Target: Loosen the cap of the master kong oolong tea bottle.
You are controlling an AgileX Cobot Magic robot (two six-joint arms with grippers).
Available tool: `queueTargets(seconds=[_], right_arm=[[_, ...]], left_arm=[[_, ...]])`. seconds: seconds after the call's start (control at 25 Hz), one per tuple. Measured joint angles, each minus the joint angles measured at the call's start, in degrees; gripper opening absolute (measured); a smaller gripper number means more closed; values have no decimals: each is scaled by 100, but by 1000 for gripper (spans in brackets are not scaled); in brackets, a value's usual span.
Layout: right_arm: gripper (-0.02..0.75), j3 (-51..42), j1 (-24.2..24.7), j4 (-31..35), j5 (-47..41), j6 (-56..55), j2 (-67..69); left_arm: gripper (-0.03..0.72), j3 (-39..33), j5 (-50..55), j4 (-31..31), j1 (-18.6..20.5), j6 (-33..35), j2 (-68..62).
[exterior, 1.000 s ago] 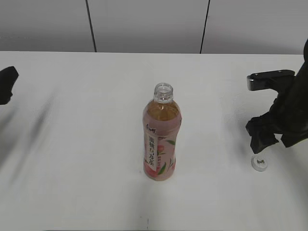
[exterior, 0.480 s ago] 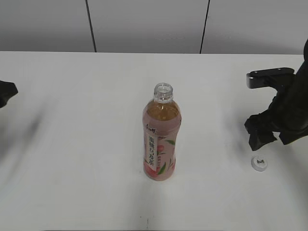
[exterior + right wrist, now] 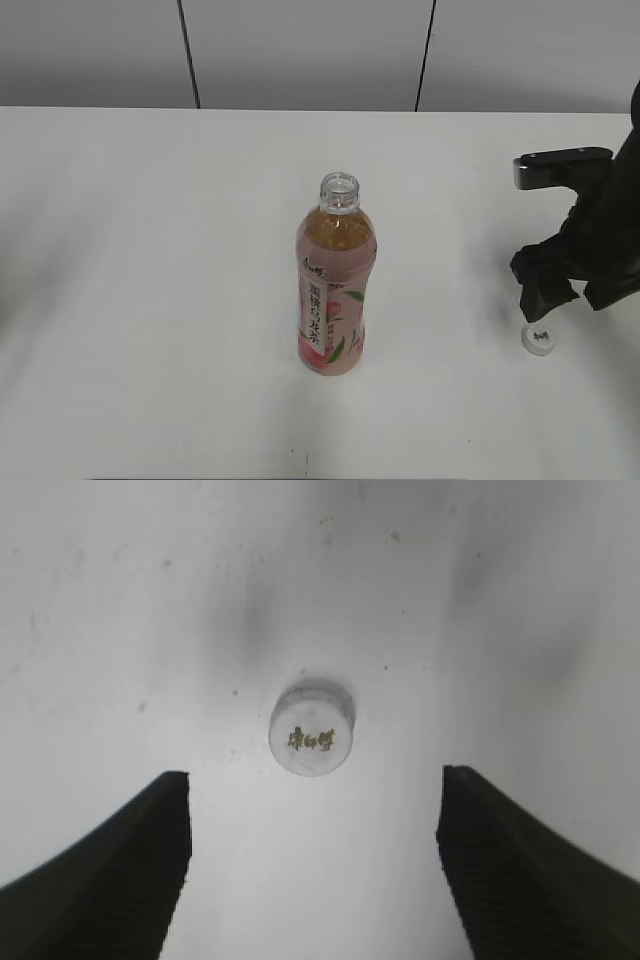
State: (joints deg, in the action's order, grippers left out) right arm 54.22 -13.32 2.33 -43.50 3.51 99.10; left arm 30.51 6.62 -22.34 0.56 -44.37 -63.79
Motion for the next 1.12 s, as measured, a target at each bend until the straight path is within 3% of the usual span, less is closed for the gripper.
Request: queueTargets(seconds=[0.12, 0.24, 0.32, 0.48, 1.12], right_arm=[[578, 0, 0, 12, -232, 0, 0], [578, -1, 0, 12, -553, 0, -58], [578, -36, 0, 12, -723, 0, -240], [578, -151, 0, 23, -842, -145, -1112], [577, -1073, 0, 15, -2405, -431, -4506]], left_arm=[[510, 69, 447, 982, -365, 902, 158], [505, 302, 881, 2149, -499, 2225, 222], [503, 556, 1309, 2412, -494, 2734, 345], [503, 903, 2072, 2275, -460, 3016, 945], [501, 924, 5428, 1871, -460, 3103, 3690]])
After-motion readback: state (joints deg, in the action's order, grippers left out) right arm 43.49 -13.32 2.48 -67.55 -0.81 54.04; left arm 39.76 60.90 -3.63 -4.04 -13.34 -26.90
